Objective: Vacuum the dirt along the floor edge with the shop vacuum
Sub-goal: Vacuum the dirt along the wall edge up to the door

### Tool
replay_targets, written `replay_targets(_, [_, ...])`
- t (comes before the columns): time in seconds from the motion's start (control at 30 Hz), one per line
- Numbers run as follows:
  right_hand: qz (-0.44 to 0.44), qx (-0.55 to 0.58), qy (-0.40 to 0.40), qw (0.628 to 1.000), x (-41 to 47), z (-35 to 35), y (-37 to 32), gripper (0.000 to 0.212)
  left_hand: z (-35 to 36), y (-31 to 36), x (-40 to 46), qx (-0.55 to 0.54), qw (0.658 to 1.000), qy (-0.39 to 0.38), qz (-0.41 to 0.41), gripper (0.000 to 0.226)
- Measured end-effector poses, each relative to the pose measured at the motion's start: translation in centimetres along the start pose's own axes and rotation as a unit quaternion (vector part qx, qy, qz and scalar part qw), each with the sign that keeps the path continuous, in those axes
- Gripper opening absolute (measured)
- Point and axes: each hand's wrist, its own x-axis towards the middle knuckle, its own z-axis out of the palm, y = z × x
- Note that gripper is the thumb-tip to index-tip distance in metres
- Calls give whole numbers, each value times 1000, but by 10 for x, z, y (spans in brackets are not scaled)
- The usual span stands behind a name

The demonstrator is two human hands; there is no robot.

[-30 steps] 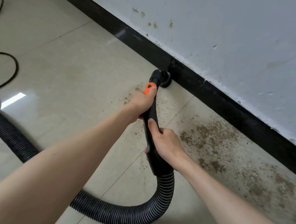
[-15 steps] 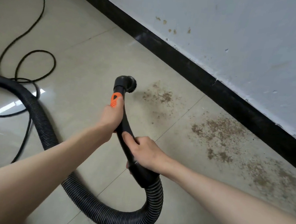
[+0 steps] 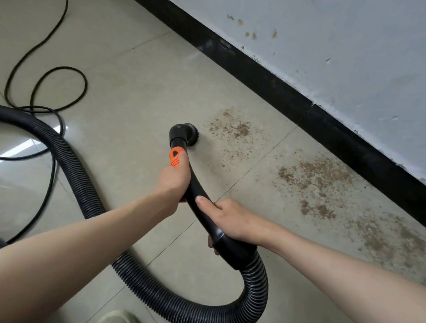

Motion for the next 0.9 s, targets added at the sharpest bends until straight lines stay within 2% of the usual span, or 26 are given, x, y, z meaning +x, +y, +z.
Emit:
replay_targets(0.53, [42,64,42,996,24,-52,14,55,50,51,21,41,996,-70,35,45])
replay_targets(0.73, [41,66,70,994,37,-76,21,59,77,71,33,50,994,-87,54,45])
replay_targets(0.83, [45,66,84,993,48,-88,23,72,88,82,41,45,993,-93,60,42])
replay_targets(0.9, [47,66,97,992,54,-96,24,70,96,91,46,53,991,-100,66,41])
